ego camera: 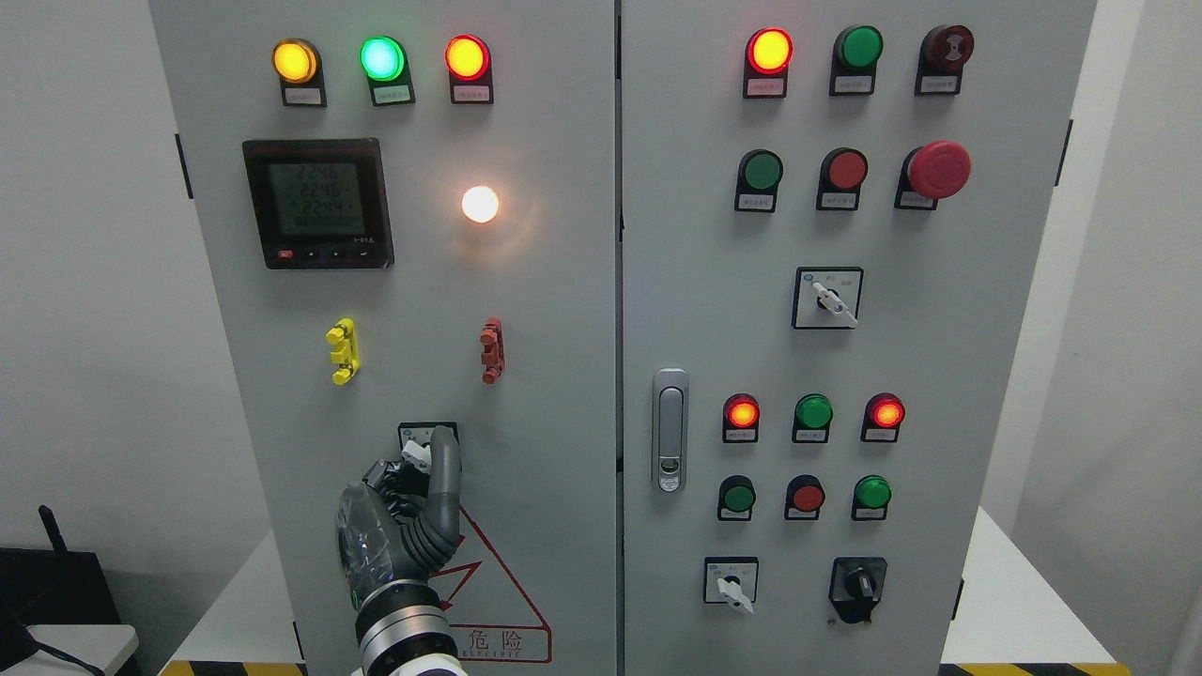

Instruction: Turn on light switch 1

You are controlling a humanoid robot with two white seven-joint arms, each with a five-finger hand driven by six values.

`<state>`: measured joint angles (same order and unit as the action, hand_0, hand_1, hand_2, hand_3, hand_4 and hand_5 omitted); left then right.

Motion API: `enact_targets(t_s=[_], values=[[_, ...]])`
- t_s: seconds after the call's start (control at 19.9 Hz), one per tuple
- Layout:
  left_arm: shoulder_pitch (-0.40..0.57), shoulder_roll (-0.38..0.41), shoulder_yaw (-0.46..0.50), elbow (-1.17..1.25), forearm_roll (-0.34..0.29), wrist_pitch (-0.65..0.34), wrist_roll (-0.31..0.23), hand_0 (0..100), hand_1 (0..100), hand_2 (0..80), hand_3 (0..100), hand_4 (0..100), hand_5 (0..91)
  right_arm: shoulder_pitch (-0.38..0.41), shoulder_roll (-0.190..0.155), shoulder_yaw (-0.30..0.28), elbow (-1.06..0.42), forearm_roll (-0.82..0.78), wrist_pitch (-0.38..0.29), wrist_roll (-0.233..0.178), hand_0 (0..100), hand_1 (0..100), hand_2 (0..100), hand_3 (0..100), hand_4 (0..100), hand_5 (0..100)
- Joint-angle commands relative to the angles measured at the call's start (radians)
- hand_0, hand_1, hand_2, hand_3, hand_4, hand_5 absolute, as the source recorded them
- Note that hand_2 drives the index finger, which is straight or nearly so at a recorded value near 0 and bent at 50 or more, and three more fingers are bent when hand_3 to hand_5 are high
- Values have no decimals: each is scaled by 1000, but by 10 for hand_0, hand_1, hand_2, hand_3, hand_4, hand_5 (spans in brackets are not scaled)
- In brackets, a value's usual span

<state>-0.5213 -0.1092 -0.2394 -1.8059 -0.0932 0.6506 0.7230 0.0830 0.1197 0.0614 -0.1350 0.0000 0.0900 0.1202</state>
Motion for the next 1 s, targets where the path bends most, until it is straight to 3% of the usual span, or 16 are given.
enact_targets(t_s=[0.0, 0.95], values=[[15, -3, 2, -6, 0, -3, 0, 140, 321, 620, 779, 888, 819, 0, 0, 0, 0, -17, 0, -1, 120, 389, 0, 0, 0, 0], [162, 9, 26, -58, -2, -186, -34, 50, 367, 643, 799, 892, 823, 0, 0, 0, 0, -18, 0, -1, 120, 389, 0, 0, 0, 0]])
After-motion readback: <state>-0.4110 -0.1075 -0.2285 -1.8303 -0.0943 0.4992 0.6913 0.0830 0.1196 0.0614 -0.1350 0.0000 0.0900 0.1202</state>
